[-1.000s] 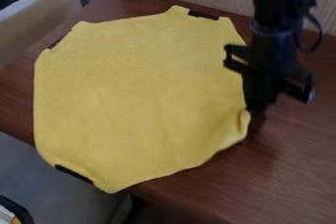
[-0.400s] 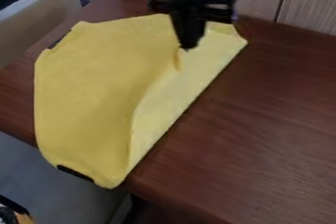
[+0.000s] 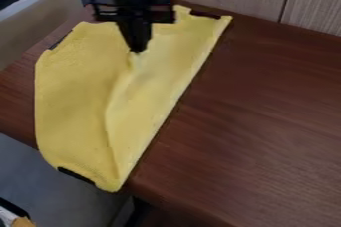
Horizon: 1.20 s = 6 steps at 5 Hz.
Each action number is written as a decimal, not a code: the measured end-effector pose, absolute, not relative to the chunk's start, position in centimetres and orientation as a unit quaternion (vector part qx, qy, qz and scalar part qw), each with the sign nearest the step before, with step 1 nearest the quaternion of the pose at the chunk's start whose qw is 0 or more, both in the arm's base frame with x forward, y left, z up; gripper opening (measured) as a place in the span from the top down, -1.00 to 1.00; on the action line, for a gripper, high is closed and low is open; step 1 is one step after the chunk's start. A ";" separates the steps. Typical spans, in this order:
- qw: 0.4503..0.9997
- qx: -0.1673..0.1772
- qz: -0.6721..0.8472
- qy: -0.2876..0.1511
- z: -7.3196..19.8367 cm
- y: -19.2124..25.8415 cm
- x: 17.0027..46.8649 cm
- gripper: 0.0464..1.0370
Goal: Fold the cloth from right to center
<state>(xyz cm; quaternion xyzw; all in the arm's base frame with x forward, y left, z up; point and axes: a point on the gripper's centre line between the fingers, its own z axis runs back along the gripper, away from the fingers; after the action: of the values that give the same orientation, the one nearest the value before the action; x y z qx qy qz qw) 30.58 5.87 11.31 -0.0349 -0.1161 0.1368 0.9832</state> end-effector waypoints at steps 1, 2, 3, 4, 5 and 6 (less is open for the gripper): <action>0.979 -0.033 0.172 -0.102 10.3 7.9 29.2 0.92; 0.974 -0.026 0.208 -0.085 10.0 8.7 28.4 0.60; 0.974 -0.022 0.211 -0.085 10.3 9.0 28.5 0.05; 0.974 -0.023 0.211 -0.084 10.4 8.8 28.5 -0.57; 0.975 -0.021 0.204 -0.084 10.7 8.4 28.8 -0.95; 0.978 -0.017 0.187 -0.091 11.8 8.0 29.6 -0.95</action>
<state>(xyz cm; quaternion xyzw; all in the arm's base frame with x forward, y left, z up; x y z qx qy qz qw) 29.63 7.97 11.79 -0.0174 -0.0906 0.1870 0.9780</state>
